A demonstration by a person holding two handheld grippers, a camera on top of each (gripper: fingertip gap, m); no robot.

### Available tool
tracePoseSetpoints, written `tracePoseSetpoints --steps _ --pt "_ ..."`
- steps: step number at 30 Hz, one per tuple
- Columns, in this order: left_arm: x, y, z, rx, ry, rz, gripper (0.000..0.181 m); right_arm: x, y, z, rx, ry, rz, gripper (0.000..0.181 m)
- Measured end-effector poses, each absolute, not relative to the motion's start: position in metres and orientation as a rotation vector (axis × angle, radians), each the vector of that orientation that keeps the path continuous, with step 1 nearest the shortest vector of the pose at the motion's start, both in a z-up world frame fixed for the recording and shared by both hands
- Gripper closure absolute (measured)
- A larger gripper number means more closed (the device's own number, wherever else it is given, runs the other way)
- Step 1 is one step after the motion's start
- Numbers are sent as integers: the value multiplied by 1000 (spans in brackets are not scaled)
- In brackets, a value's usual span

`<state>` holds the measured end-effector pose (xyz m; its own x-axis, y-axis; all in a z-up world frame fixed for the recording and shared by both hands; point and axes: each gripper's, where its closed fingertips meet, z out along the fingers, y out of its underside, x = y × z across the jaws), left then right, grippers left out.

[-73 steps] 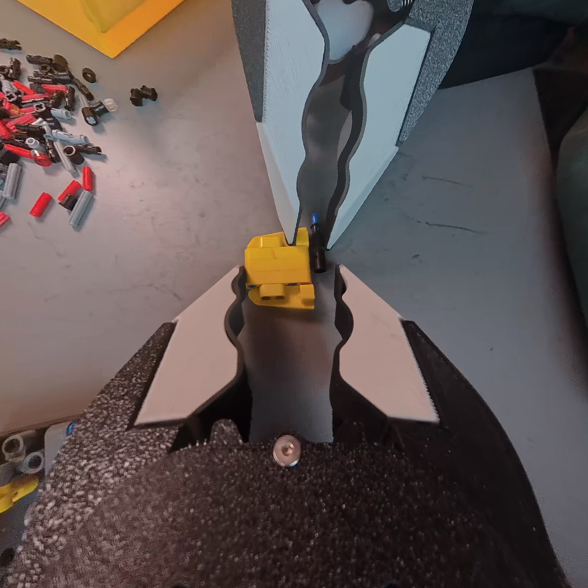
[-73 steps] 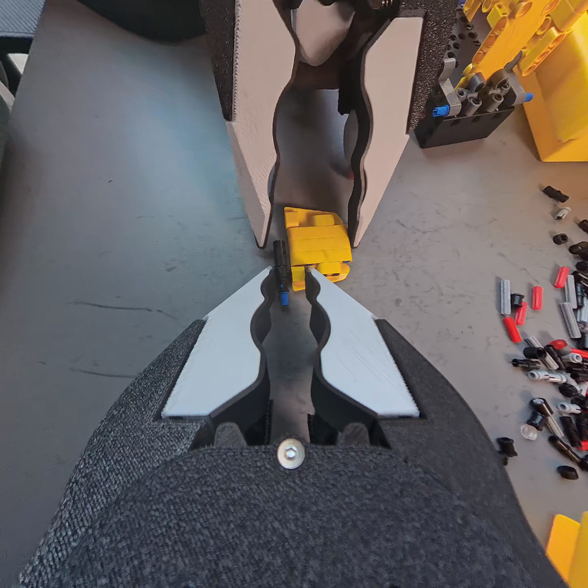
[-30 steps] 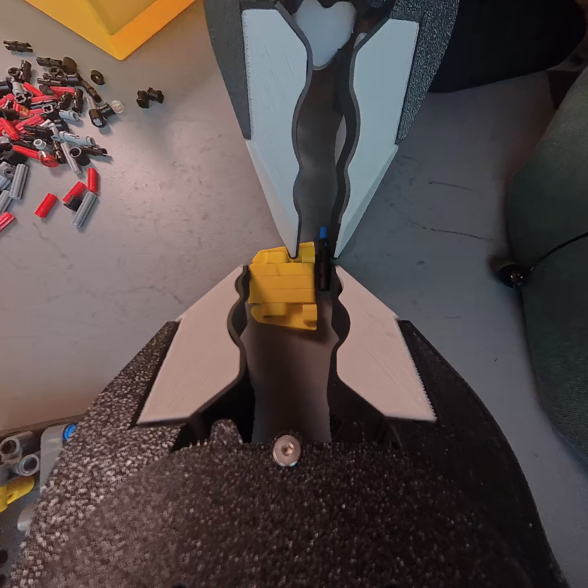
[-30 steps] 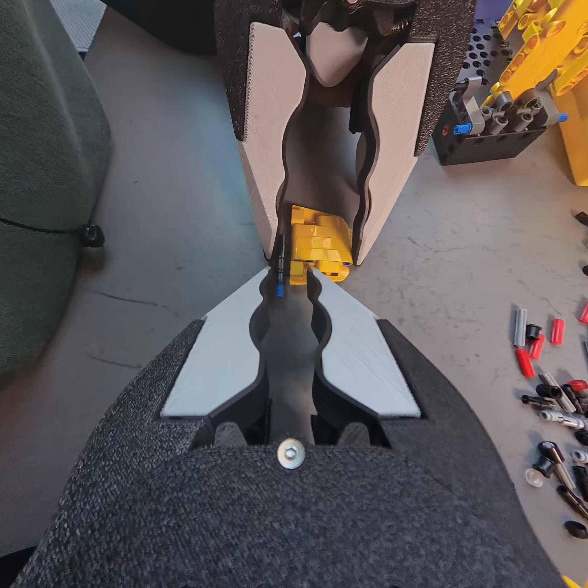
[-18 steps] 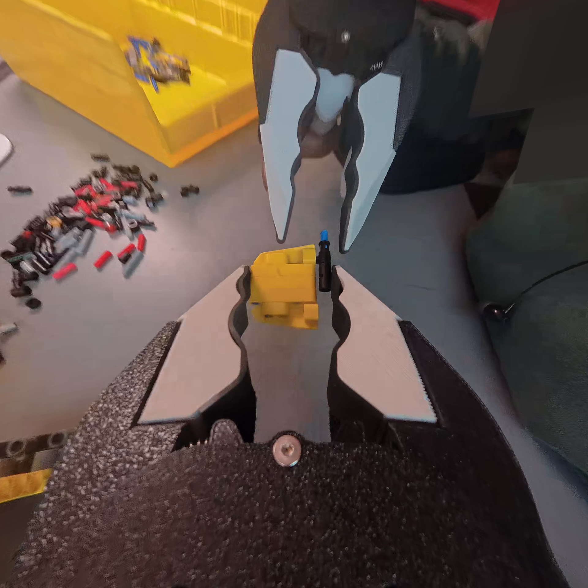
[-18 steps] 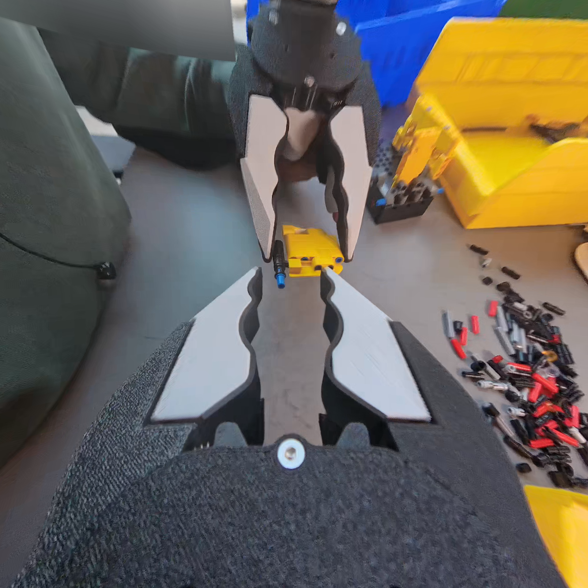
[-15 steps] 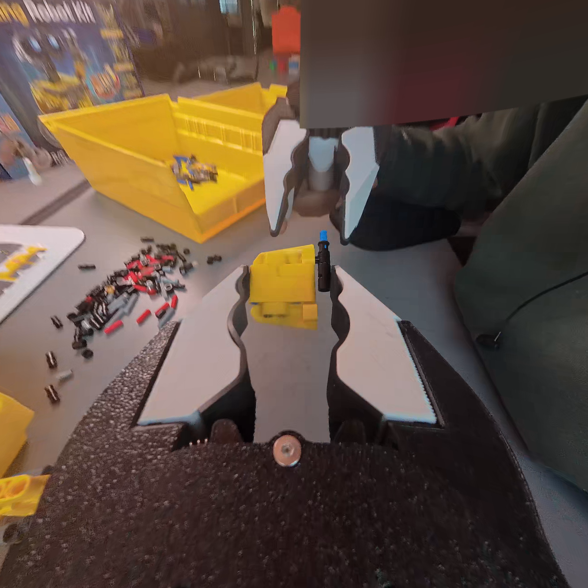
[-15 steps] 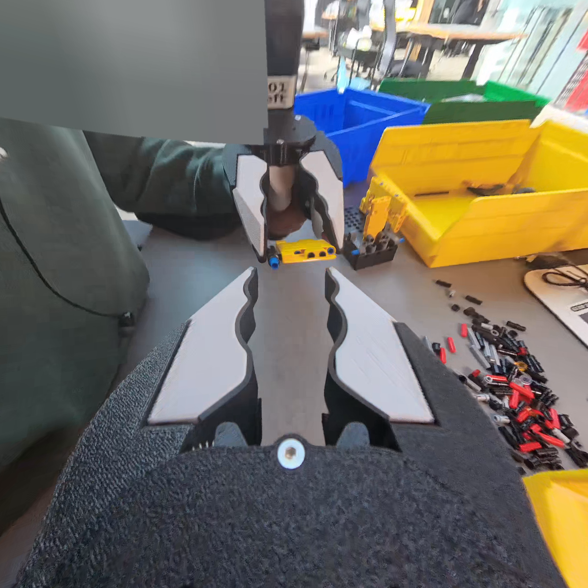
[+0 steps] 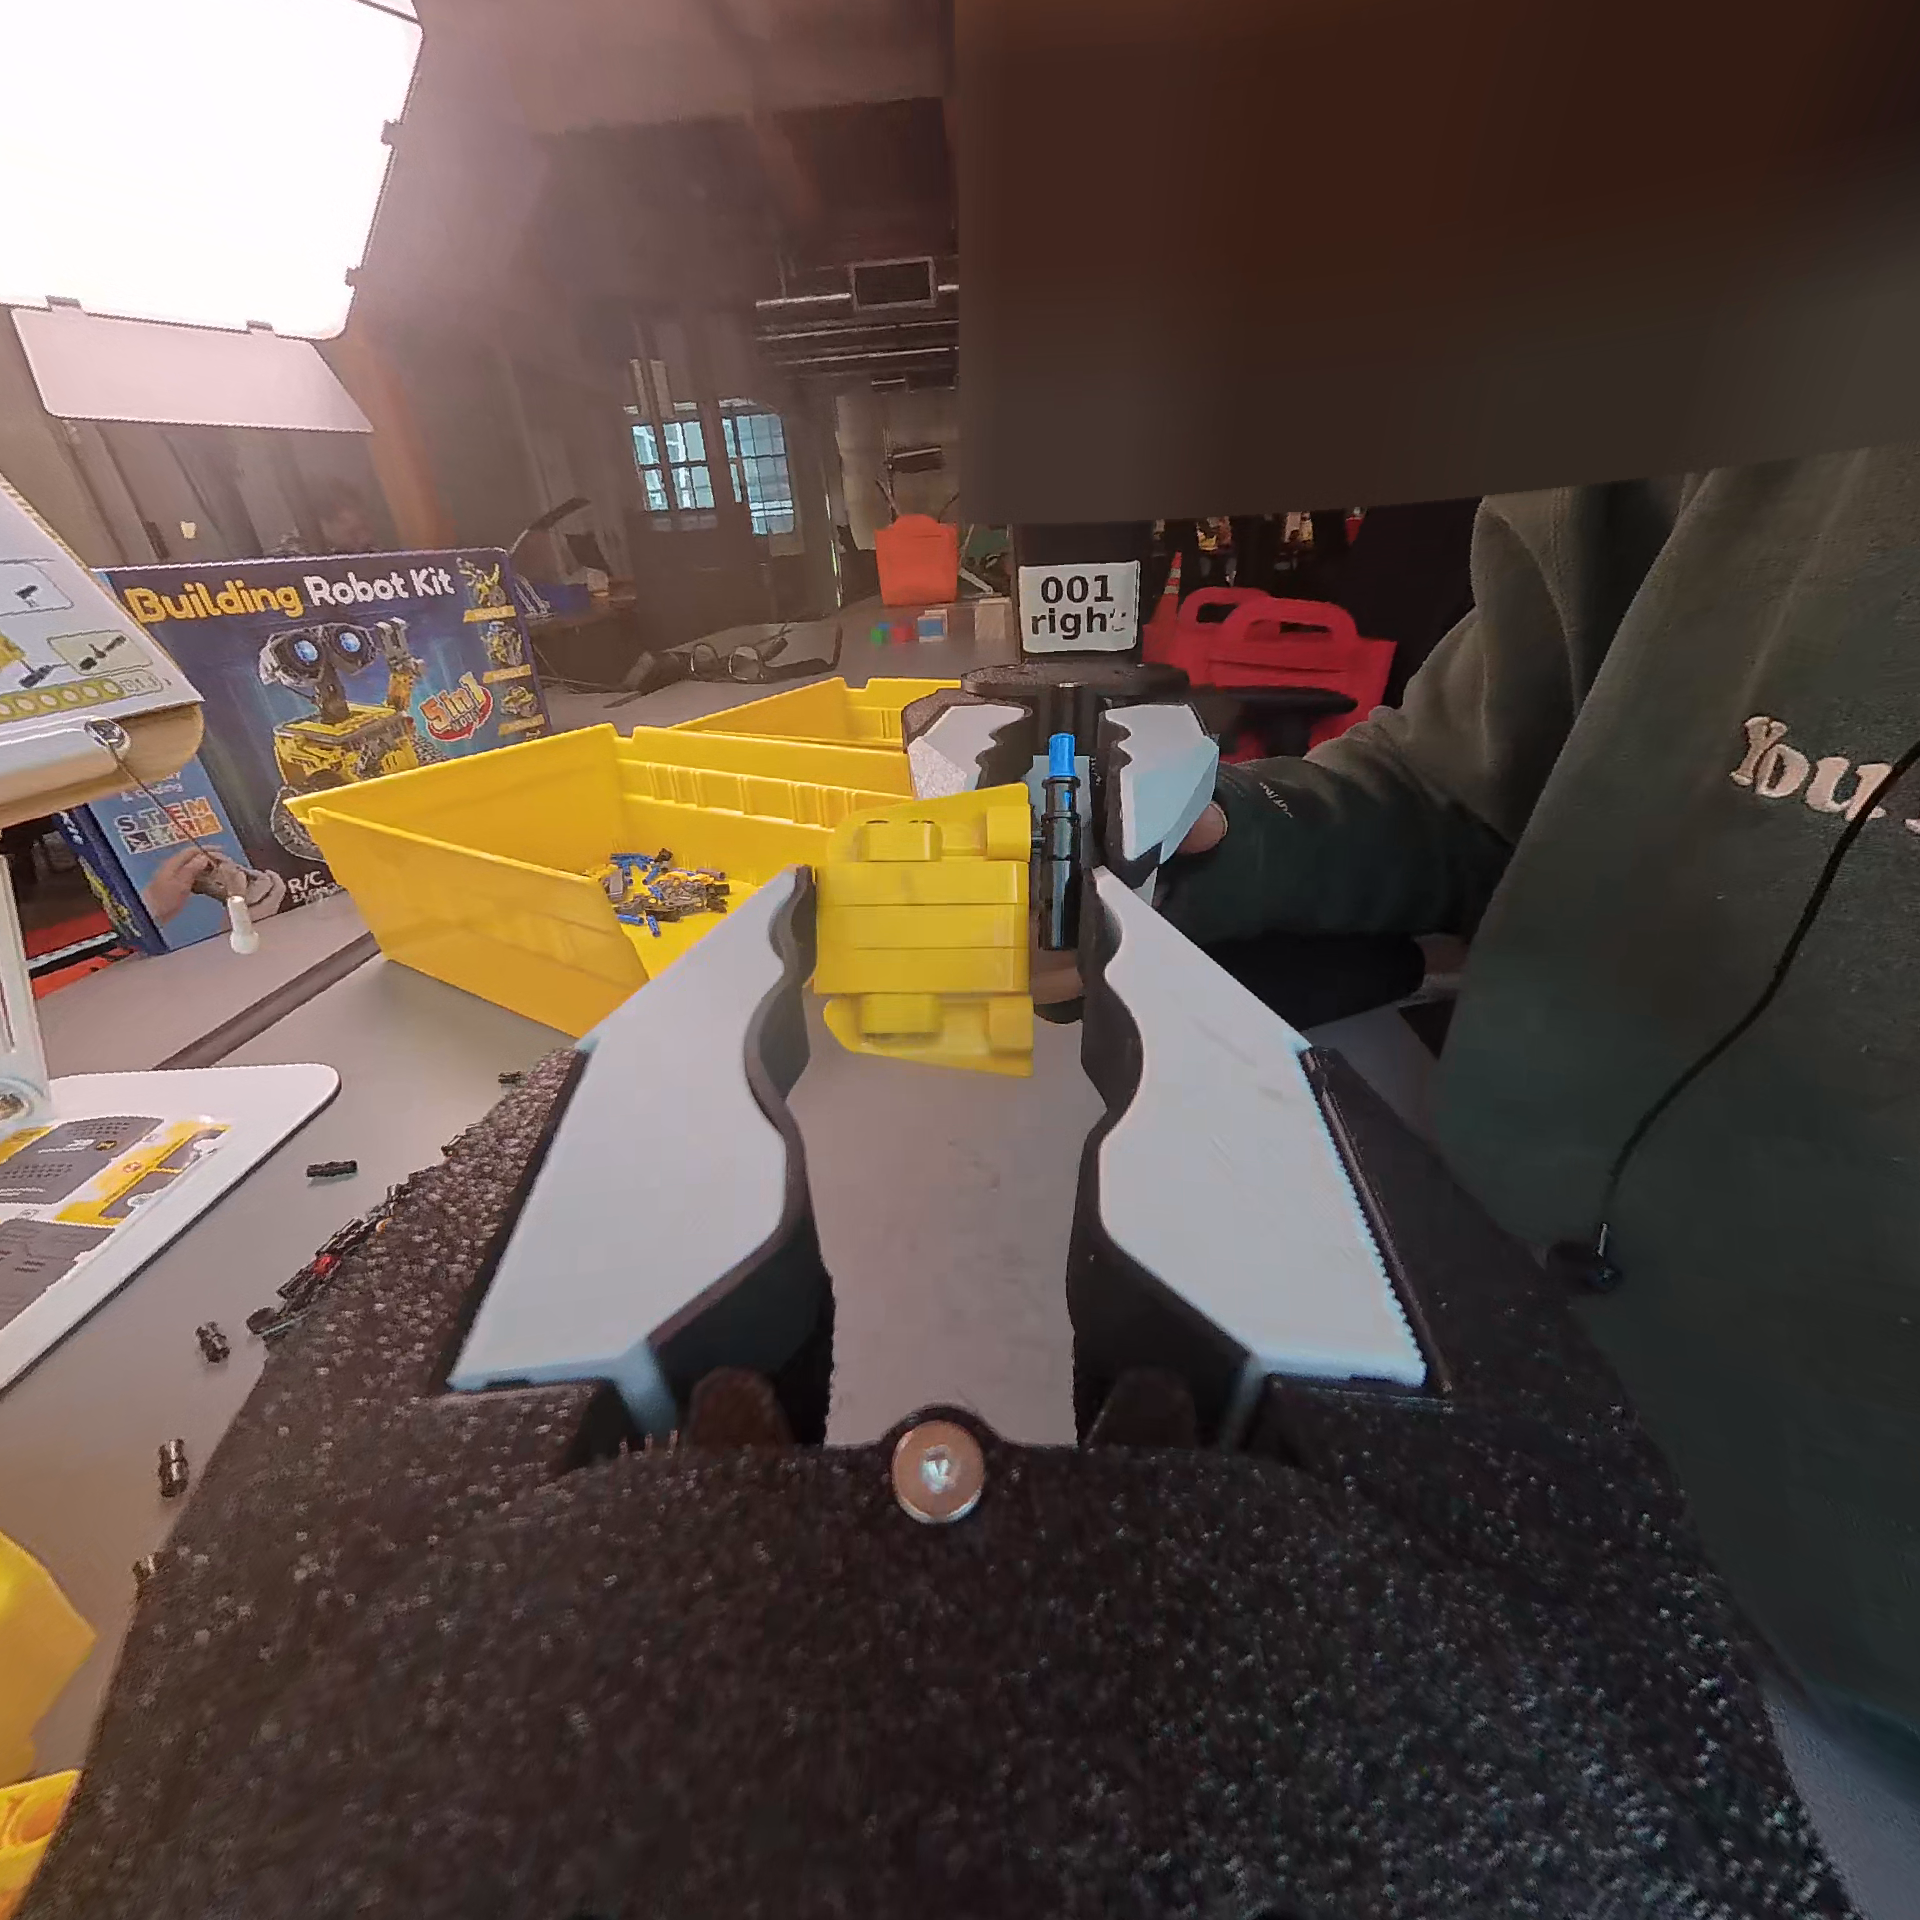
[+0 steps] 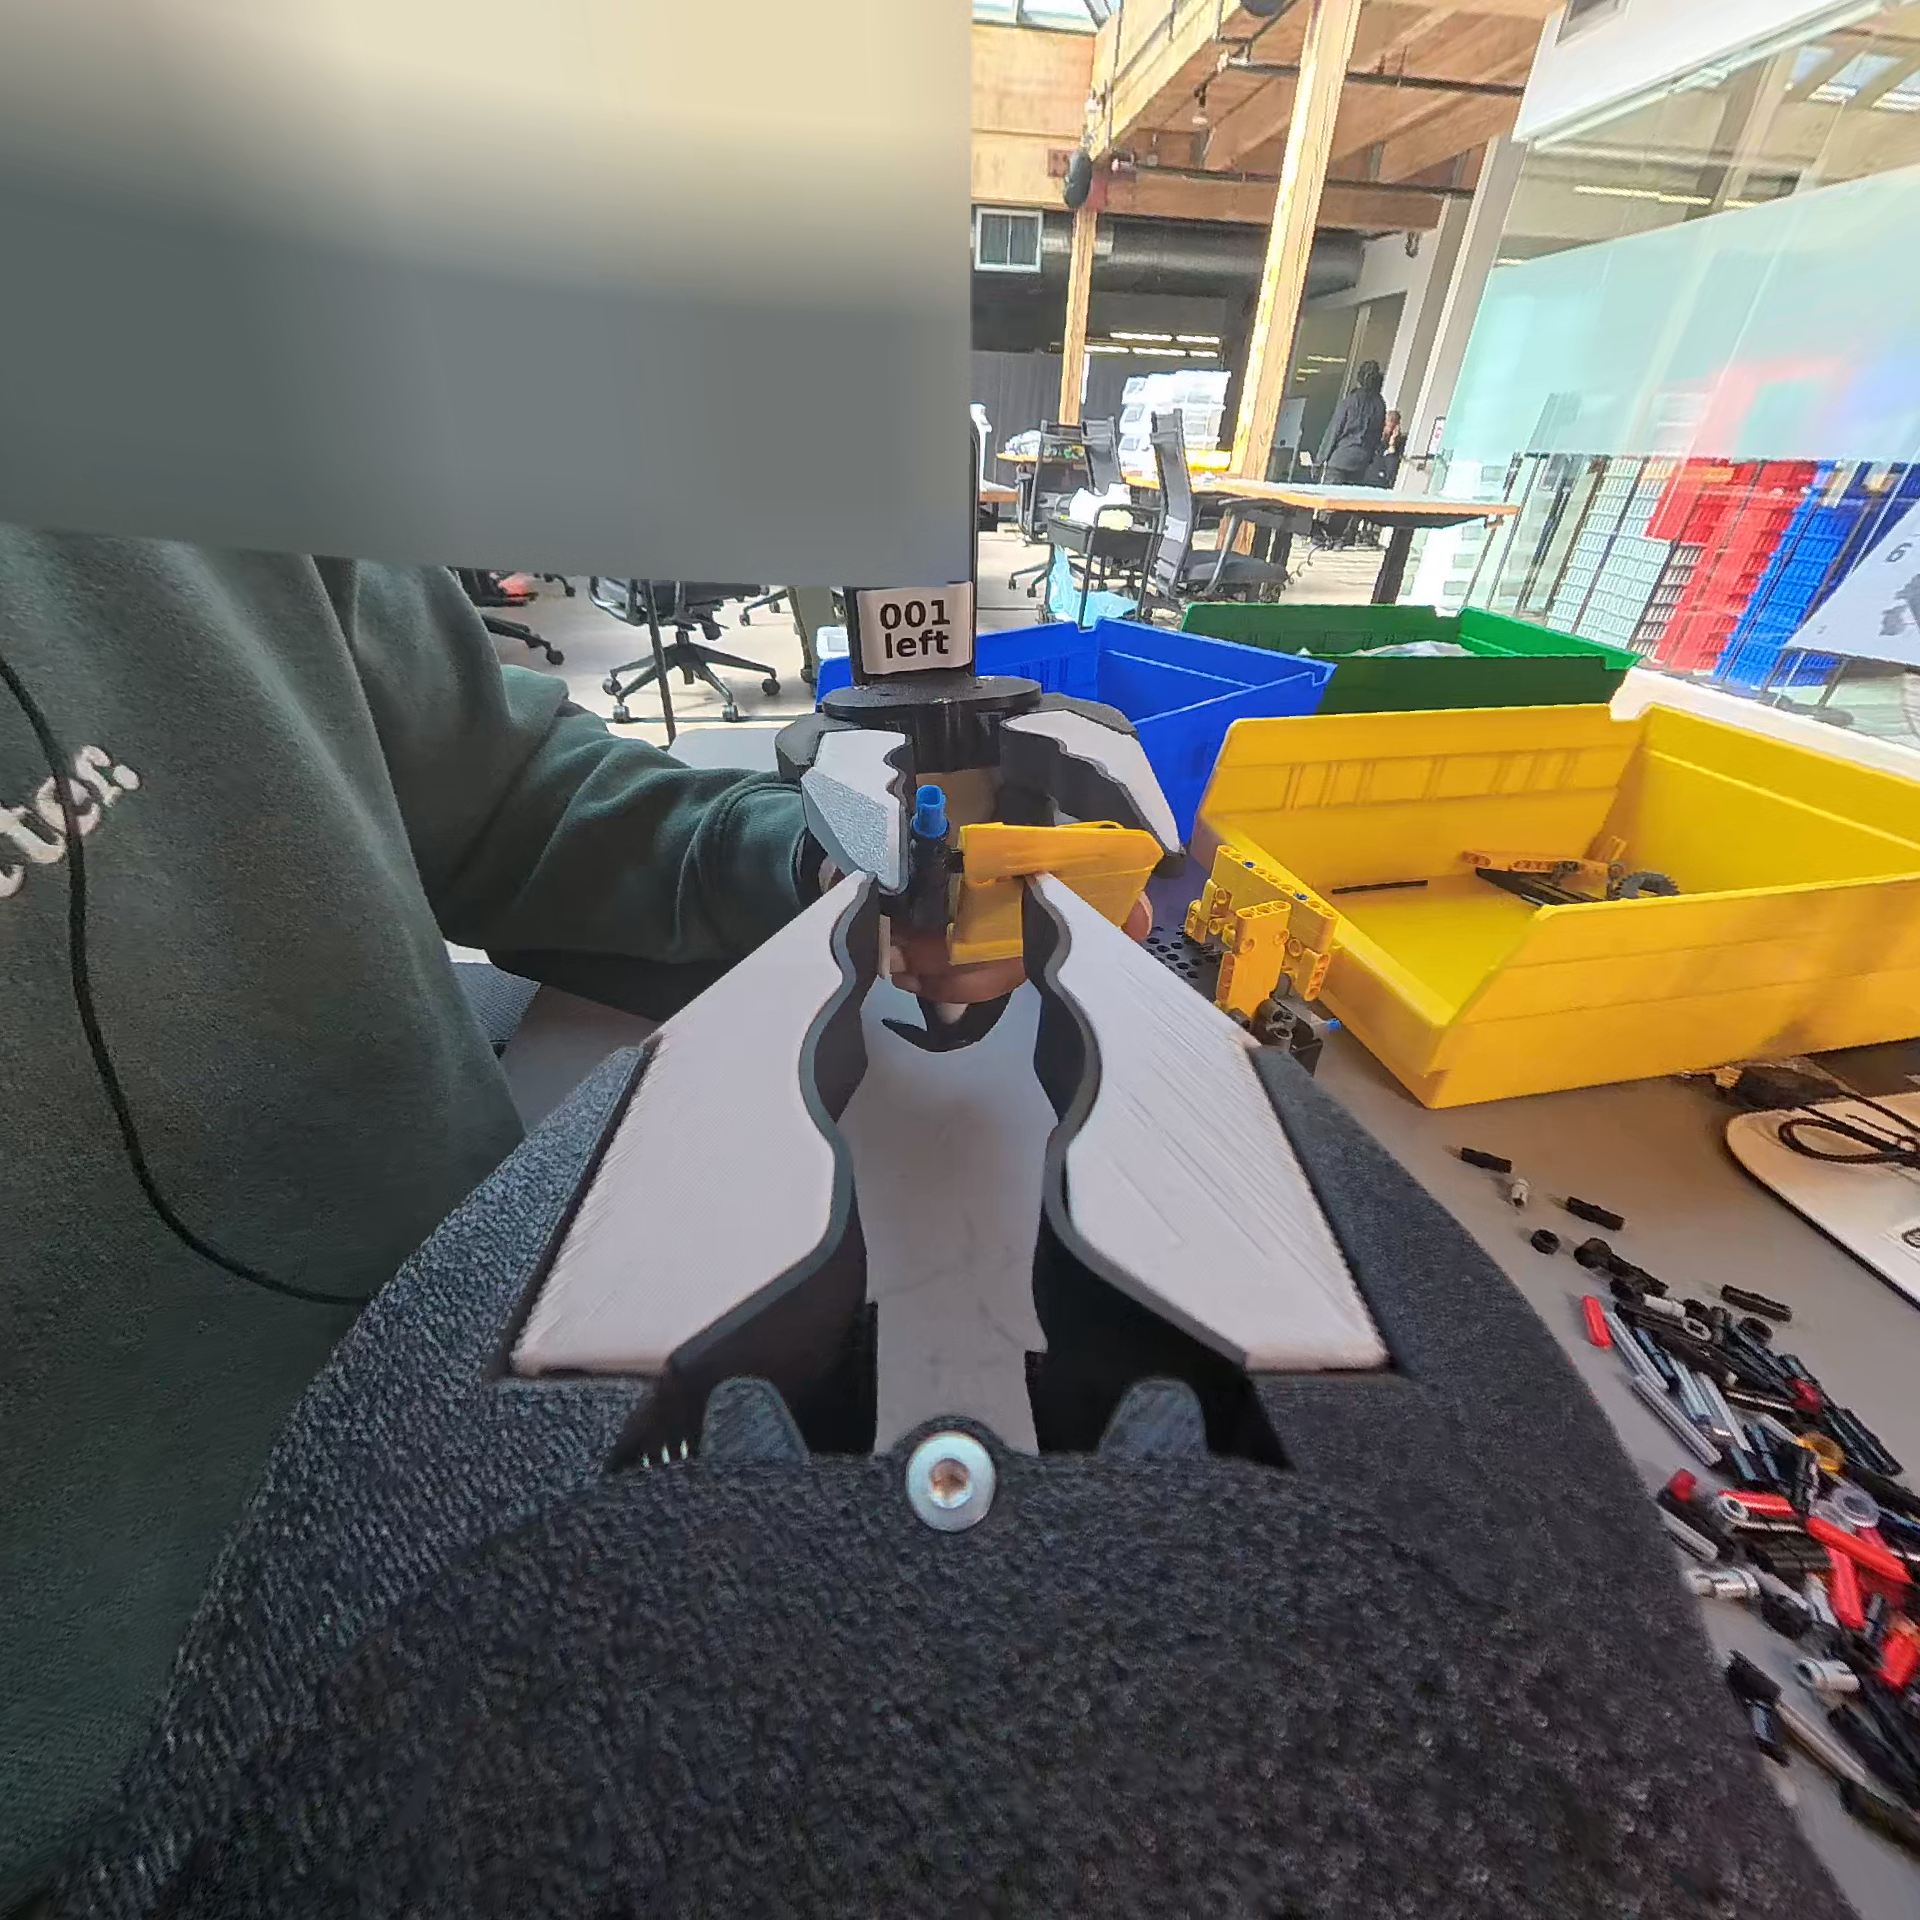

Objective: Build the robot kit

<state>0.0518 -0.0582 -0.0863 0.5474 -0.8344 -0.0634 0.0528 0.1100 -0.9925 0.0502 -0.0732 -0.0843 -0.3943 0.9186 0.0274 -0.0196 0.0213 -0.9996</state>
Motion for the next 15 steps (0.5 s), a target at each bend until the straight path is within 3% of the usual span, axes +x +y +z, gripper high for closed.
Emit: tracePoseSetpoints --steps 15 --pt "52 -63 -85 -1199 841 -616 132 52 -78 -85 -884 -1524 1436 158"
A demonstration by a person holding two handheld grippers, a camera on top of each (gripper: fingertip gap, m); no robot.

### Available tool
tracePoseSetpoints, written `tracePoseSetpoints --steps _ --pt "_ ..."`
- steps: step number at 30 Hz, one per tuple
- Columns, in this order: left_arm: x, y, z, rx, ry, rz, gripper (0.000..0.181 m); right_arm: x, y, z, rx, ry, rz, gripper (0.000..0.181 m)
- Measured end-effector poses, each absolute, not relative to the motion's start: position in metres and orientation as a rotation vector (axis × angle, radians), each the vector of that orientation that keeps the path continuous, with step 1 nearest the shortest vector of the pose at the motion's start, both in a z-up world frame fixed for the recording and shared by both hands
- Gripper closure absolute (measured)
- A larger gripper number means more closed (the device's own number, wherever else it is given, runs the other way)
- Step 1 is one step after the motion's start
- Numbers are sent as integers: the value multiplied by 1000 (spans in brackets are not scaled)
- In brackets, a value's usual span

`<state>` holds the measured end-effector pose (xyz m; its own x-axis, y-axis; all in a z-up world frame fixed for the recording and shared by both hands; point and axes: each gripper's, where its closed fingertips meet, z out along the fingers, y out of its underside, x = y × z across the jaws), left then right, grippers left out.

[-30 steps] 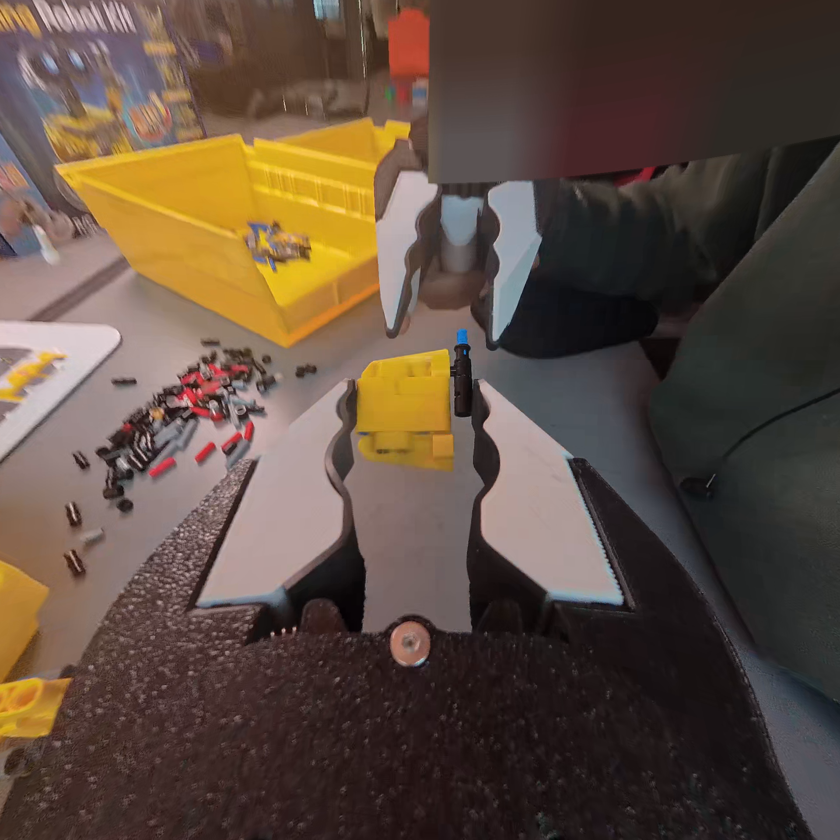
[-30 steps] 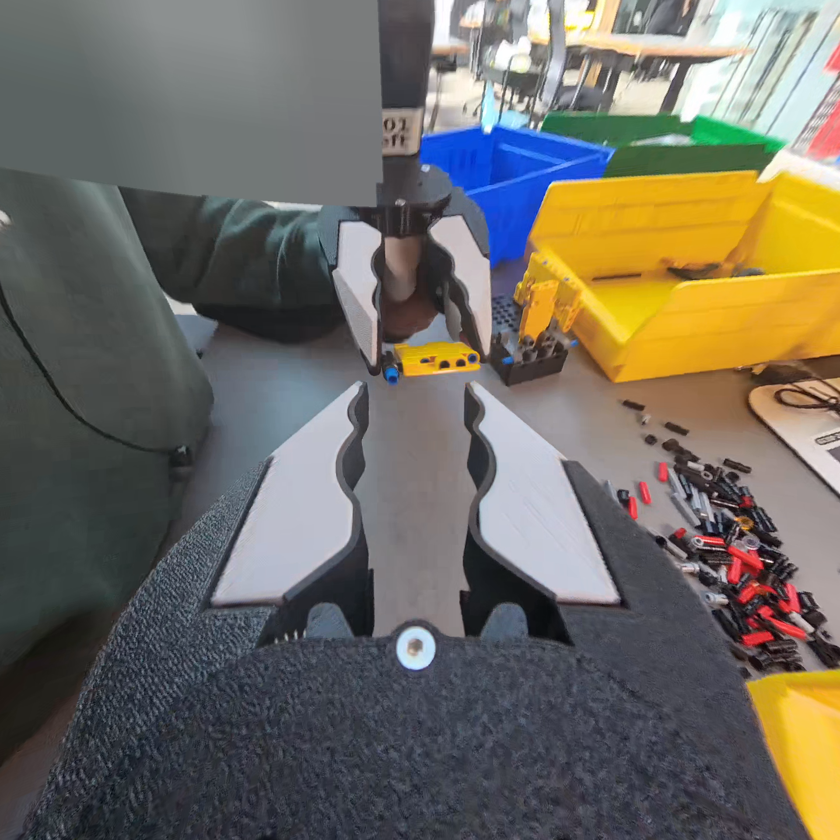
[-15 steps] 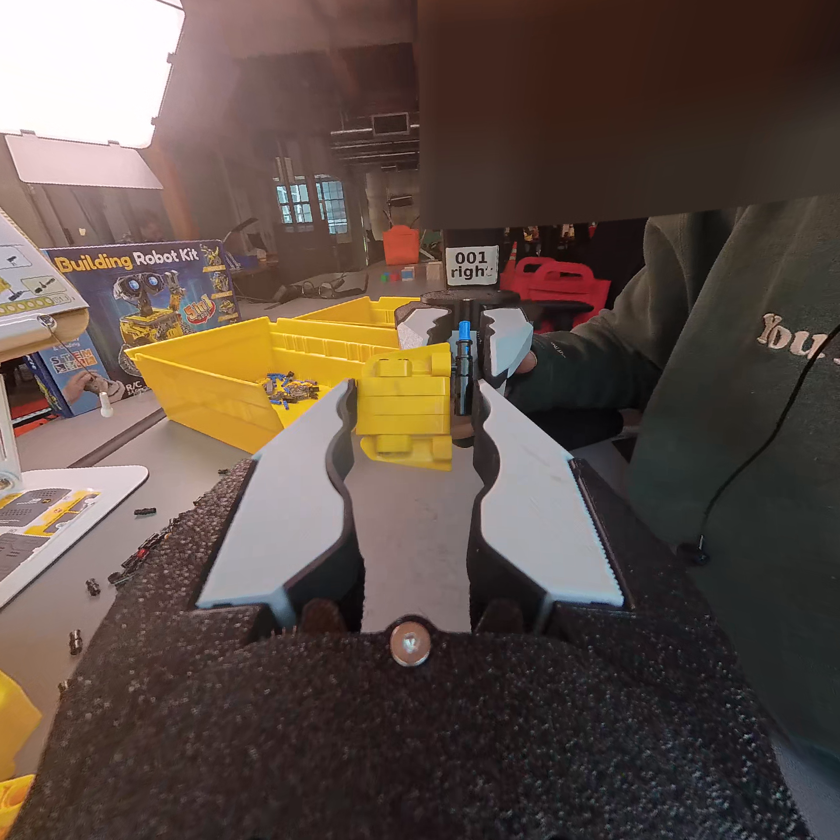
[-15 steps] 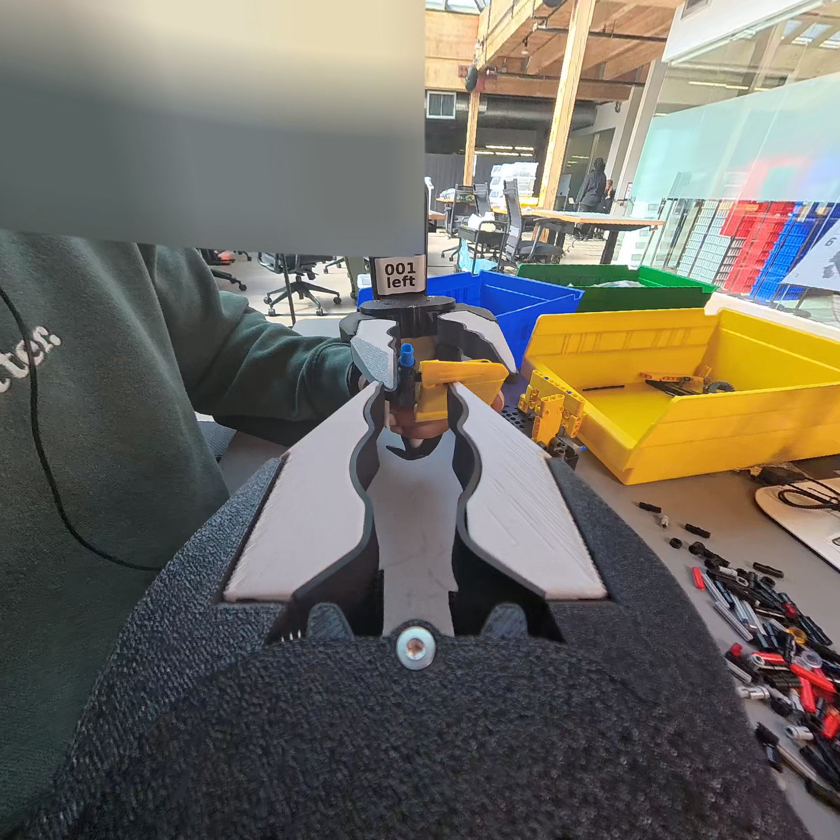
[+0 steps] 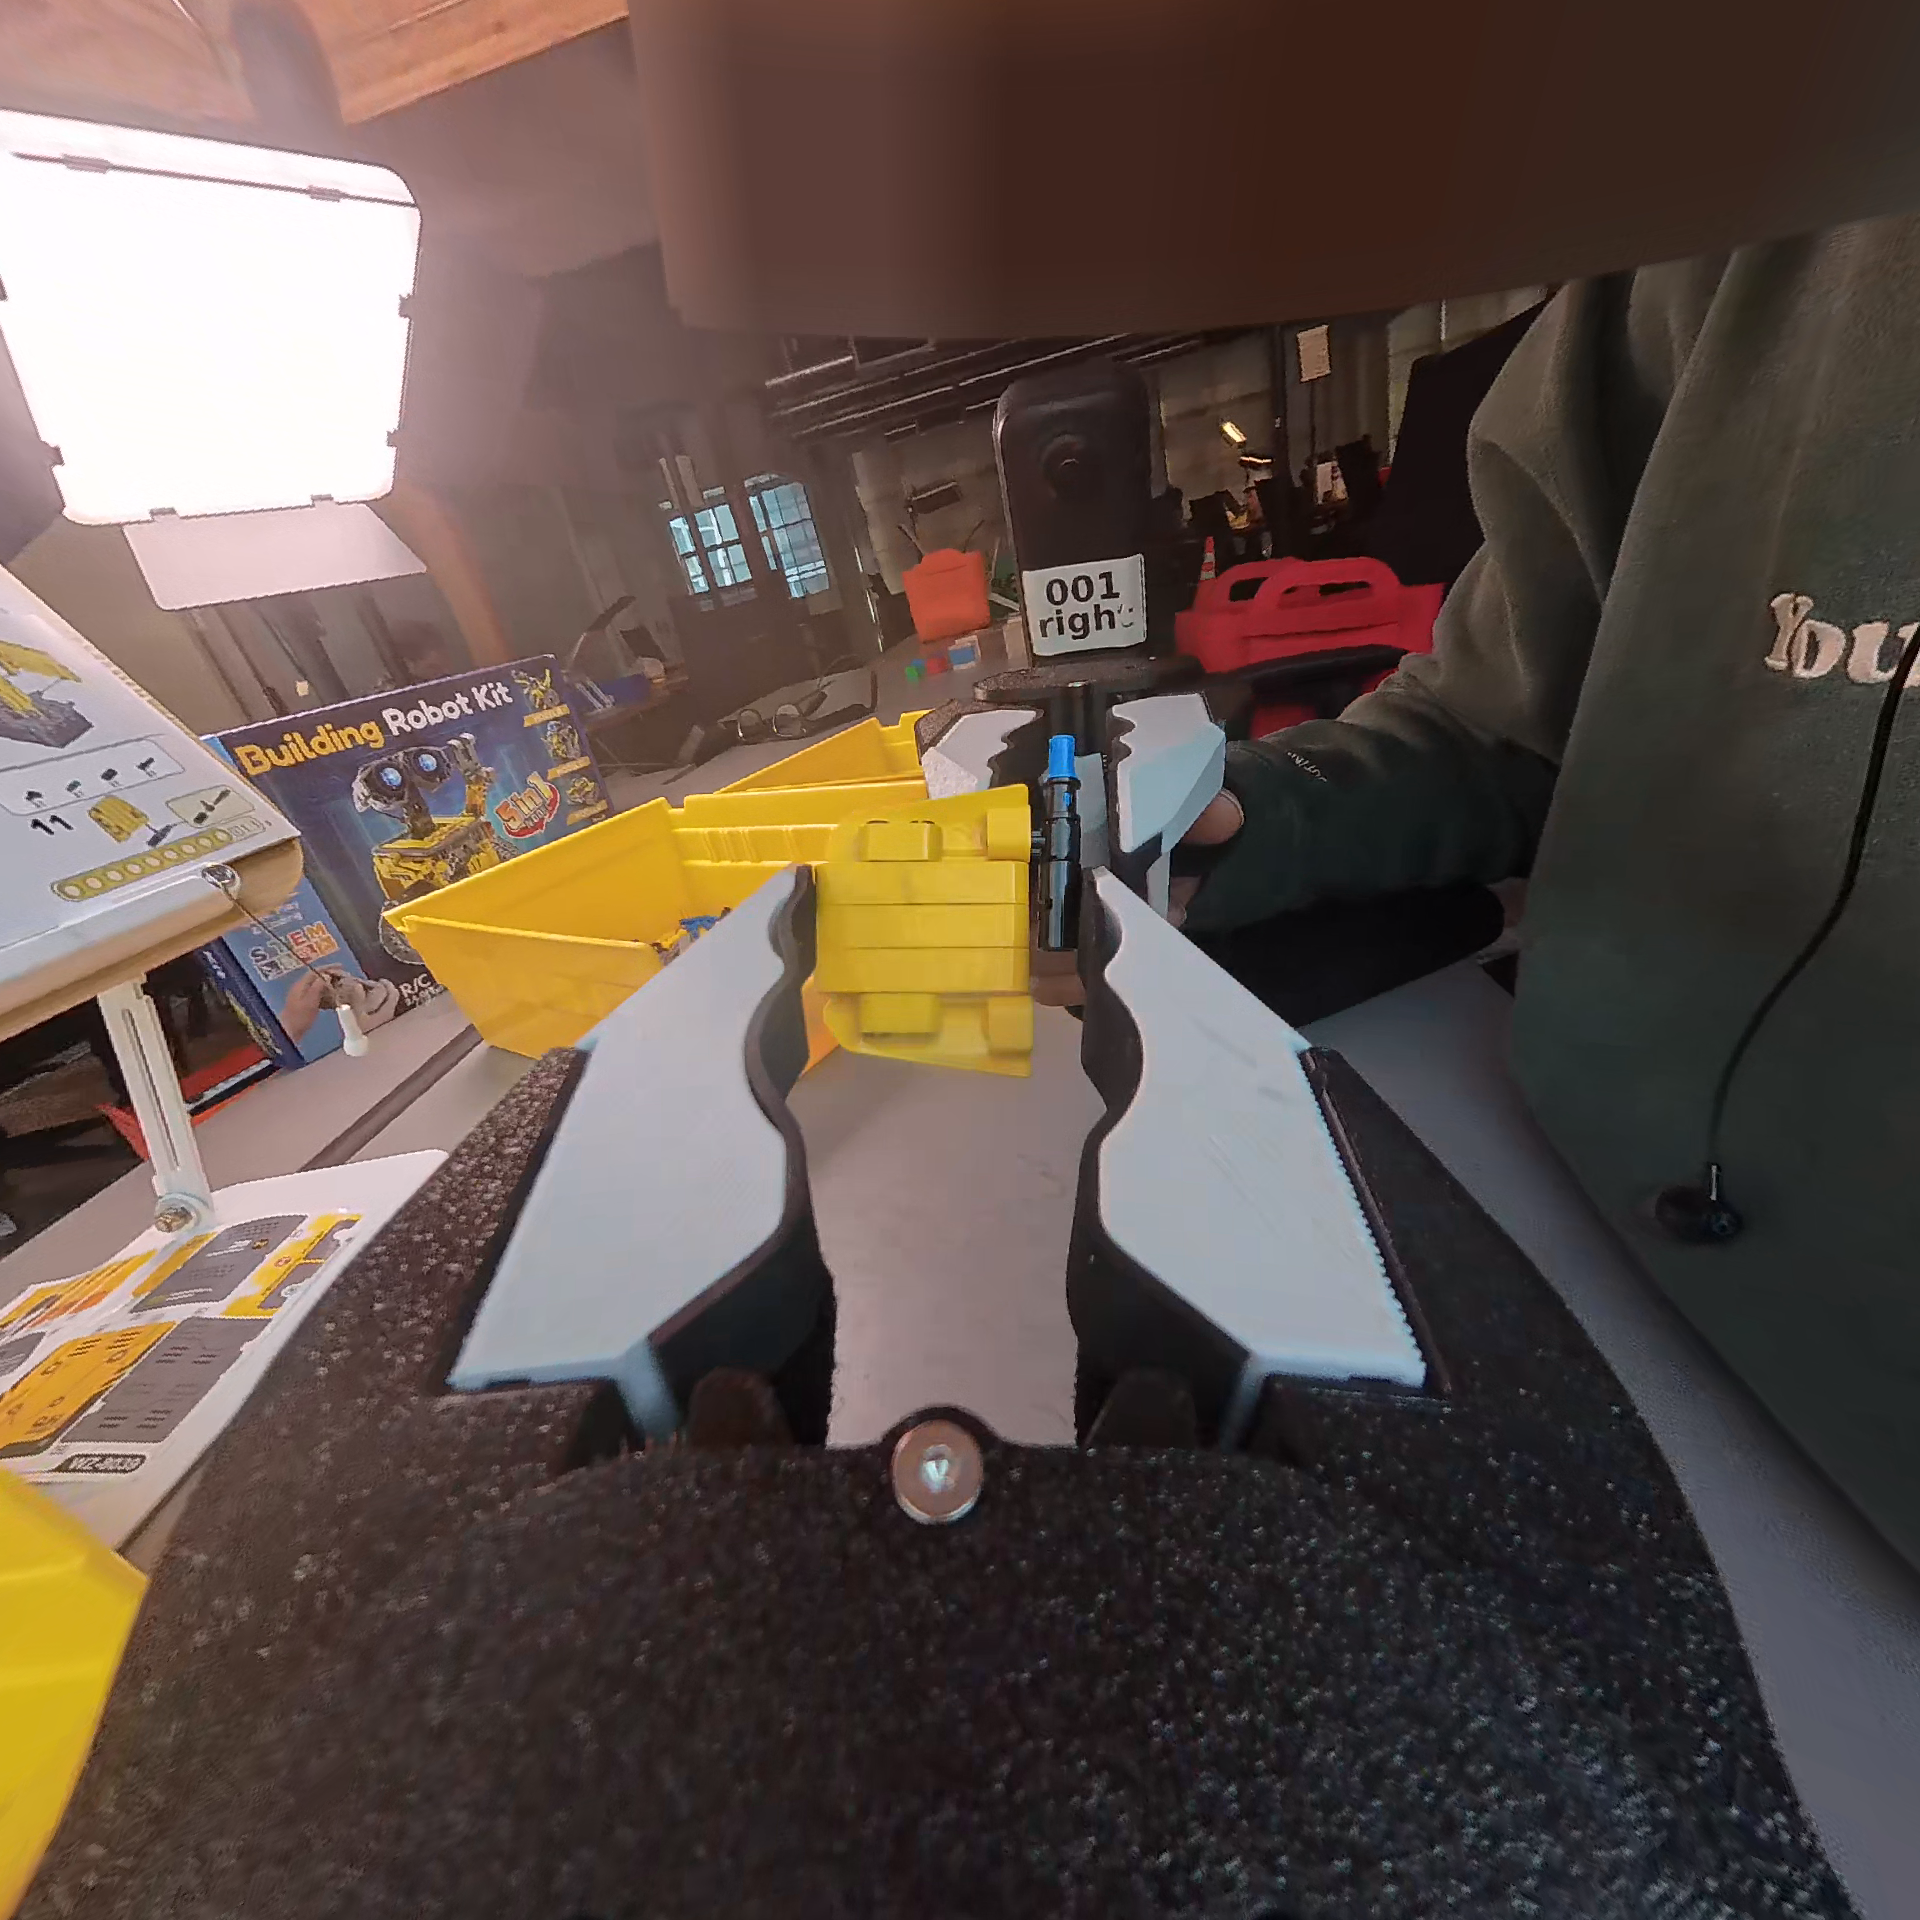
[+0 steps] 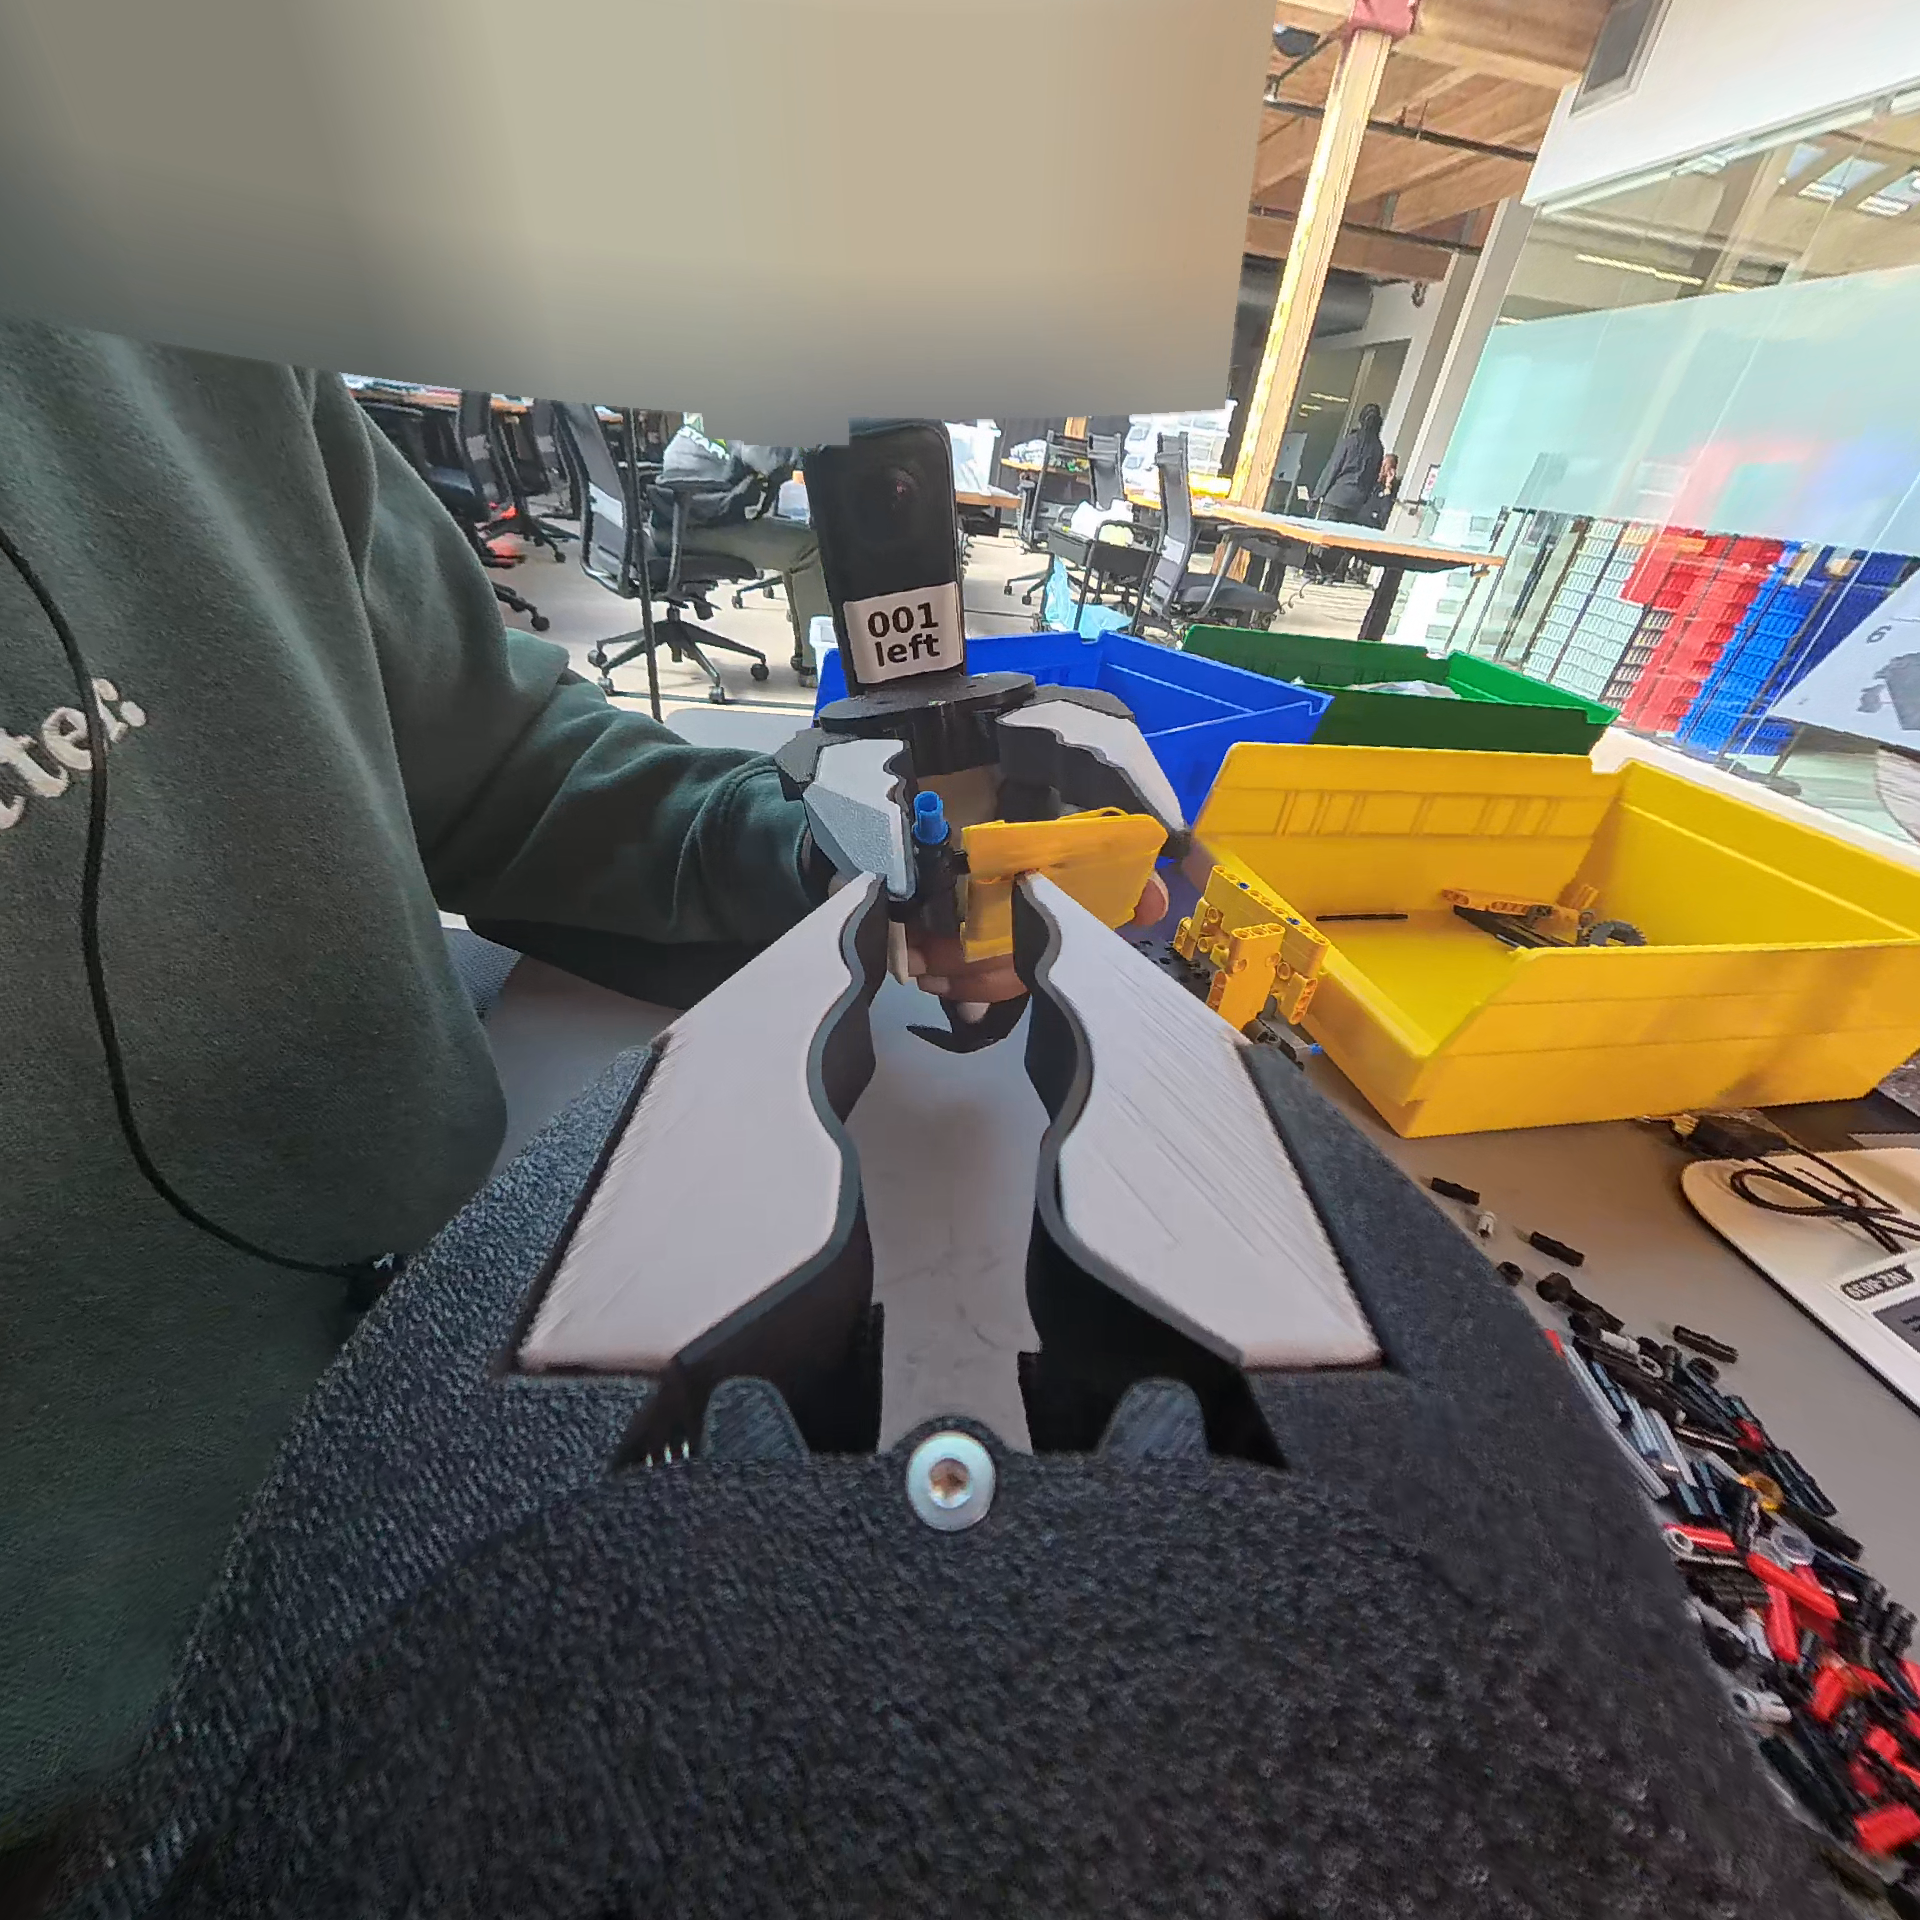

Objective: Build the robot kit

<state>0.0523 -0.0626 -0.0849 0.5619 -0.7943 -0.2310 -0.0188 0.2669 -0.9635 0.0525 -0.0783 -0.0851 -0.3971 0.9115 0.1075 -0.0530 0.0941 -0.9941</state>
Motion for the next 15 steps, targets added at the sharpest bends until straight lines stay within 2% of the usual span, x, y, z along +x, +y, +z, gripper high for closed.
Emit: tracePoseSetpoints --steps 12,15 --pt "51 -61 -88 -1211 847 -600 132 53 -77 -87 -902 -1520 1473 163" --pt "52 -62 -89 -1215 856 -592 132 52 -72 -85 -933 -1483 1492 158"
